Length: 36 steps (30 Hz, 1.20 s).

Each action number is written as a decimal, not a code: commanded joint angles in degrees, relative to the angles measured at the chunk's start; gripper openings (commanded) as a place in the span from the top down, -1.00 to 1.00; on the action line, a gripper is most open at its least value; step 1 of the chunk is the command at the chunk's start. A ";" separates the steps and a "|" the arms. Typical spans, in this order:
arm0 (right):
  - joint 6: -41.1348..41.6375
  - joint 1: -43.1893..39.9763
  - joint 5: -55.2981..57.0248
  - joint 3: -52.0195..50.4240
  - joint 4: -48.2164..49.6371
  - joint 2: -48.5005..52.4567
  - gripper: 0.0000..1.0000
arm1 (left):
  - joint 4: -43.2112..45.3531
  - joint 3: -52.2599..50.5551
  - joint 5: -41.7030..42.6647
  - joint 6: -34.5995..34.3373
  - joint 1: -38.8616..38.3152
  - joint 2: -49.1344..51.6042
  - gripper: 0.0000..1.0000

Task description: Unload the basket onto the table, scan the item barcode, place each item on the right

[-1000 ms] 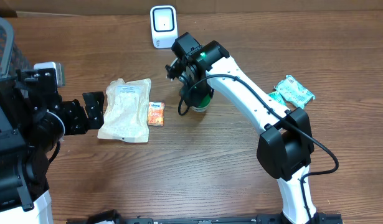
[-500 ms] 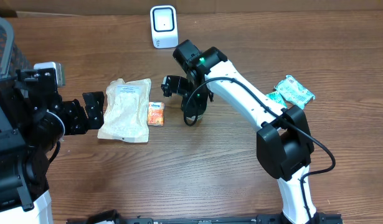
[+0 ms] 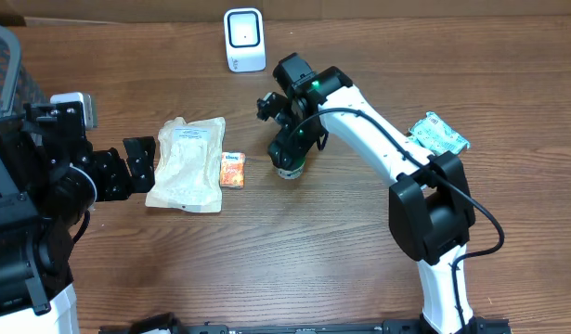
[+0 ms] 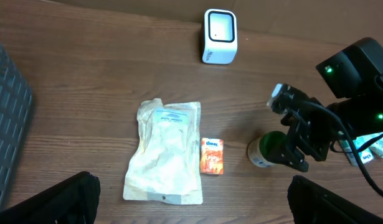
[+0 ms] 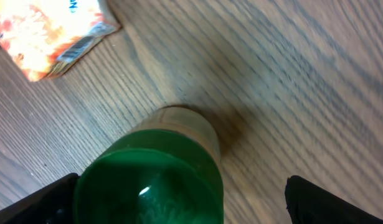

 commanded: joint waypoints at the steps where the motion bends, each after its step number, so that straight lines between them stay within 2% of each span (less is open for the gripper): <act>1: 9.09 -0.33 -0.46 3.56 -1.53 -2.12 -1.00 | 0.04 1.09 -0.13 1.16 0.26 -0.04 -0.99; 6: 10.84 -0.31 -0.46 14.69 -11.15 -2.12 -1.00 | 0.04 1.09 -0.13 1.16 0.26 -0.04 -0.99; 10: 11.67 -0.15 -0.76 20.50 -15.30 -2.12 -1.00 | 0.02 1.09 -0.13 1.16 0.26 -0.04 -0.99; 18: 9.84 0.20 -4.28 20.76 -16.72 -2.12 -1.00 | 0.02 1.09 -0.15 1.16 0.26 -0.04 -0.98; 23: 9.90 1.01 0.61 20.76 -16.92 -2.12 -0.86 | 0.02 1.09 -0.13 1.16 0.26 -0.04 -0.99; 36: 11.65 5.18 11.61 20.65 -16.44 -1.95 -0.83 | 0.04 1.09 -0.15 1.16 0.26 -0.04 -0.99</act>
